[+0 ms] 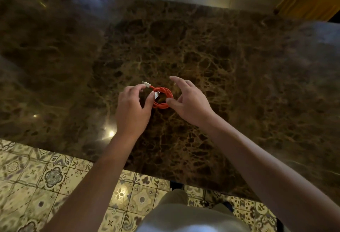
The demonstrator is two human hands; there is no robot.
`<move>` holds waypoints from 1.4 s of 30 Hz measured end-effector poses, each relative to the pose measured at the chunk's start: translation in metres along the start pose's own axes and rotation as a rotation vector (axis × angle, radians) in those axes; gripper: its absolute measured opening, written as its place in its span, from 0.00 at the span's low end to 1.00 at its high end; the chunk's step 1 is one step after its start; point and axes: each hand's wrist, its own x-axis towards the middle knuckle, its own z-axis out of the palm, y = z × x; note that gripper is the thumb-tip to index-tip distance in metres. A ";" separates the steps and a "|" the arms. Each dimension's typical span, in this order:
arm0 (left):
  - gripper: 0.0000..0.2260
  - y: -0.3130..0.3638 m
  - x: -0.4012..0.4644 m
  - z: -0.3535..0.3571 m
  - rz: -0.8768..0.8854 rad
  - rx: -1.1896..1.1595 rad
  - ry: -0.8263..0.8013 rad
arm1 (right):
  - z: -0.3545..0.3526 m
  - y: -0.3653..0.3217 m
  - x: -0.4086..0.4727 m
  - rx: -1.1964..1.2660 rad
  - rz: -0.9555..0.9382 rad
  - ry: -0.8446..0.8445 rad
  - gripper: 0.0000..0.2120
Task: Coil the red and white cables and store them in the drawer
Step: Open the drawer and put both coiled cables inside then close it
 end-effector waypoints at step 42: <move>0.10 0.244 -0.198 0.102 0.376 -0.694 -0.679 | -0.200 0.176 -0.312 0.515 0.458 0.206 0.05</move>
